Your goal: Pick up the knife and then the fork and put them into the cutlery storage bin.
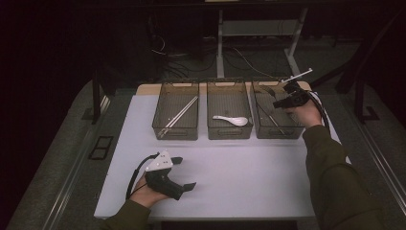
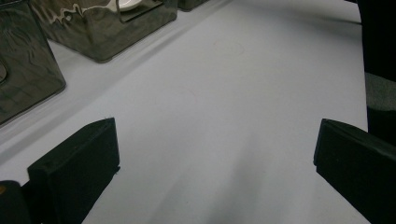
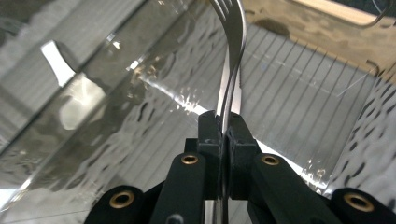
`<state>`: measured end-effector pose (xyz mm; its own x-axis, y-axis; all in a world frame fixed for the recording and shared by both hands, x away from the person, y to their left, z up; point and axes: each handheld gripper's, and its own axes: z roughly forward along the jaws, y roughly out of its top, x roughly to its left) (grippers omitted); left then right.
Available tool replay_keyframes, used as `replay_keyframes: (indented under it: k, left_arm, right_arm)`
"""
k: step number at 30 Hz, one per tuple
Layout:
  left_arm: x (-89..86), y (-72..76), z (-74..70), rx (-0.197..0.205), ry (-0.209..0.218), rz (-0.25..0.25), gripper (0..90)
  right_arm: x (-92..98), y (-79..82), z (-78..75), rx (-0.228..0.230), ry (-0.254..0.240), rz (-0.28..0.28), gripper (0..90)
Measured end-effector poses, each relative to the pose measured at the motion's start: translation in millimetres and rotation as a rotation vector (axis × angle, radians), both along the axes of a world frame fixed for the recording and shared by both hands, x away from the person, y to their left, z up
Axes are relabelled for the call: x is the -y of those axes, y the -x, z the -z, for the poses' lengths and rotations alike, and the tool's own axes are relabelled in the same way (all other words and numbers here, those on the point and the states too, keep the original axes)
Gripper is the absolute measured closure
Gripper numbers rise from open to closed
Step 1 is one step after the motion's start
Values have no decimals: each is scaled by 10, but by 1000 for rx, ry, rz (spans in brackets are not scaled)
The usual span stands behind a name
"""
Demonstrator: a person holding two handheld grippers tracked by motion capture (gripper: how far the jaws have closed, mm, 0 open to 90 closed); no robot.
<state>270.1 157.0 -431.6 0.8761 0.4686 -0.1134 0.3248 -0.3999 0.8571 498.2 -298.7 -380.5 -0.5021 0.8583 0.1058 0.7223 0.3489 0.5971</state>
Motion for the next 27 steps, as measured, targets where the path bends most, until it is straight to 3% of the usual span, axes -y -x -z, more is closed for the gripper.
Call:
replay_keyframes:
  k: [8,17,27]
  left_arm:
    - [4,3,1,0,-2,10,0]
    - [13,7,6,-6,-3,19,0]
    - [15,8,7,-7,-3,23,0]
  right_arm:
    - [-3,-63,159,-67,47,36,863]
    - [-44,-89,236,-122,99,37,857]
    - [5,-80,190,-96,64,67,684]
